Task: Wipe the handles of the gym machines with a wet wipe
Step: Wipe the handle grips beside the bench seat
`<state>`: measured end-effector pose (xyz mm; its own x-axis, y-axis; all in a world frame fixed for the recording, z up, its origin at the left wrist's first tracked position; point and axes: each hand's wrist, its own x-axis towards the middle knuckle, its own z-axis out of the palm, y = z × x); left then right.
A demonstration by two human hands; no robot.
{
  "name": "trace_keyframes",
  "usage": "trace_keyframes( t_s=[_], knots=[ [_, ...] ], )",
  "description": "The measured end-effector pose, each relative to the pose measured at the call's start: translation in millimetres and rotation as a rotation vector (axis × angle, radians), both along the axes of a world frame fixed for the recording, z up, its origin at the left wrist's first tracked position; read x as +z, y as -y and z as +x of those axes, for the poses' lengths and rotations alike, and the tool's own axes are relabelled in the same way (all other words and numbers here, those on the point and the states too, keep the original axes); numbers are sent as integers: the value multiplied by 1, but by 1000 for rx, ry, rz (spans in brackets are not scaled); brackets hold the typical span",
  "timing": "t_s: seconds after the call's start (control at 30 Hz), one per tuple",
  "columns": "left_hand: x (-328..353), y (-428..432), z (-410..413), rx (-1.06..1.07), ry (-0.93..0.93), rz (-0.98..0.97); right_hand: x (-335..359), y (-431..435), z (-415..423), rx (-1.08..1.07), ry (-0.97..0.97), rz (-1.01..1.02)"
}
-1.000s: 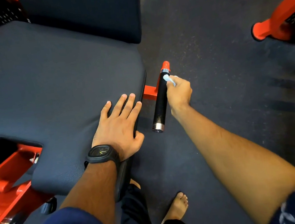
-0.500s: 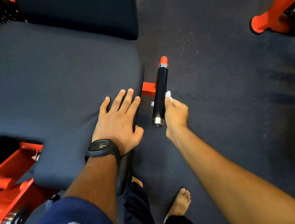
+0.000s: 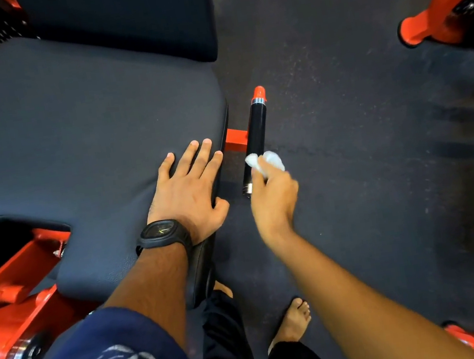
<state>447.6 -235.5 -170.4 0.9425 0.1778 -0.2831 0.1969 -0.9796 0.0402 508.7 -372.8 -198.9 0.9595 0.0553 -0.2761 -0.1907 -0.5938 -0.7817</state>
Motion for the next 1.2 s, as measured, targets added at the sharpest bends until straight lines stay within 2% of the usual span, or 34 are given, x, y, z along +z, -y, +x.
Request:
trace_keyframes(
  t_s=[0.1,0.27,0.37,0.47,0.63,0.73,0.77,0.87,0.9,1.0,1.07,1.13,1.2],
  knots=[
    [0,0,0,-1,4,-5,-2,16,-30,333,177,-47],
    [-1,-1,0,-2,-3,-5,-14,41,22,1007,683,-245],
    [-1,0,1,0,6,-7,-18,55,54,1333,737,-250],
    [-1,0,0,7,27,-10,-10,42,78,1354,636,-289],
    [-1,0,0,8,23,-18,3,27,94,1566,690,-338],
    [-1,-1,0,11,25,-24,9,10,121,1596,658,-555],
    [-1,-1,0,12,26,-24,5,7,120,1617,659,-568],
    [-3,0,0,14,30,-26,5,3,115,1849,693,-644],
    [-2,0,0,12,28,-26,10,2,123,1854,715,-635],
    [-2,0,0,13,24,-26,14,-2,149,1655,674,-623],
    [-2,0,0,10,17,-22,7,-4,135,1697,698,-619],
    [-2,0,0,8,18,-17,8,-4,118,1827,578,-603],
    [-1,0,1,5,18,-13,13,-8,133,1750,553,-560]
  ],
)
